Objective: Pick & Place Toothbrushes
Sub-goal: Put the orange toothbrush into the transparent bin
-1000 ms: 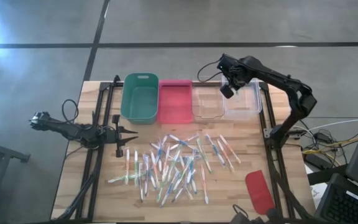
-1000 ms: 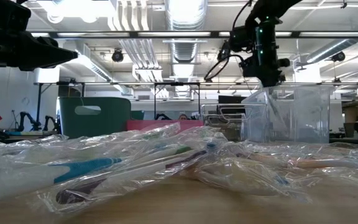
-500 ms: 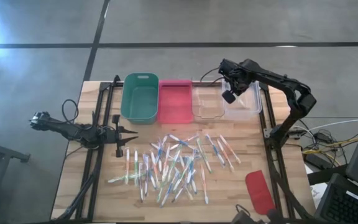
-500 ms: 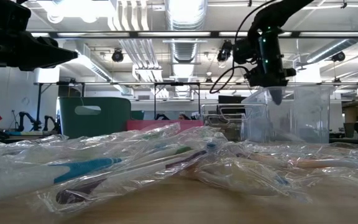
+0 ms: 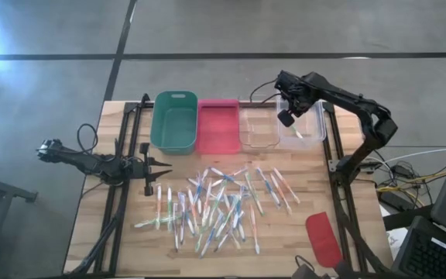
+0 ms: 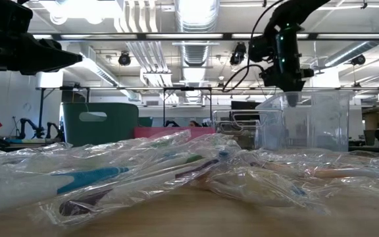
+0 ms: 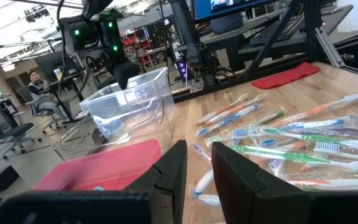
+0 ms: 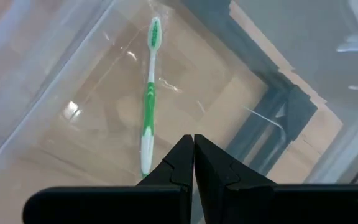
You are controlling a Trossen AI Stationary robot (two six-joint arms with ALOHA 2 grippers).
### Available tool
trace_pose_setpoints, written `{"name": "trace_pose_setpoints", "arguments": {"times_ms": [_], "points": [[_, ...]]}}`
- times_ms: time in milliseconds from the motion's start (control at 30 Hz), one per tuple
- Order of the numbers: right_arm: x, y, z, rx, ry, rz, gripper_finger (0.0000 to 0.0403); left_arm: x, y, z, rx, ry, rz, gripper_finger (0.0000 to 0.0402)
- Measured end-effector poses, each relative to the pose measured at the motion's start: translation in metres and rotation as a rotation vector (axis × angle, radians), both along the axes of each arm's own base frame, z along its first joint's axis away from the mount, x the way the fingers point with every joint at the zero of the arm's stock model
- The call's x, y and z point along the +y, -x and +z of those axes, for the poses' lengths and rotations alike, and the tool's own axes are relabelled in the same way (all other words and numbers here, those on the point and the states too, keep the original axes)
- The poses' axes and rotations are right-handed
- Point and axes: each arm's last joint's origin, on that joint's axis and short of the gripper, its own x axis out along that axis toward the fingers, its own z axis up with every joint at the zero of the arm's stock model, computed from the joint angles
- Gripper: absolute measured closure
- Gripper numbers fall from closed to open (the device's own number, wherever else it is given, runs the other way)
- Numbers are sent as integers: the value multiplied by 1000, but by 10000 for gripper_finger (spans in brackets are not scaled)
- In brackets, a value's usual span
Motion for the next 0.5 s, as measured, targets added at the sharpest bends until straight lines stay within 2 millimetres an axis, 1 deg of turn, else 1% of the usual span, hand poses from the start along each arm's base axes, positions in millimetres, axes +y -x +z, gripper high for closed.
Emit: {"name": "trace_pose_setpoints", "arguments": {"times_ms": [200,500], "points": [[13,9,25,-80,61,-9,394,0,0,0,0,0,0,321],[49,17,59,-204,143,66,394,0,0,0,0,0,0,321]]}}
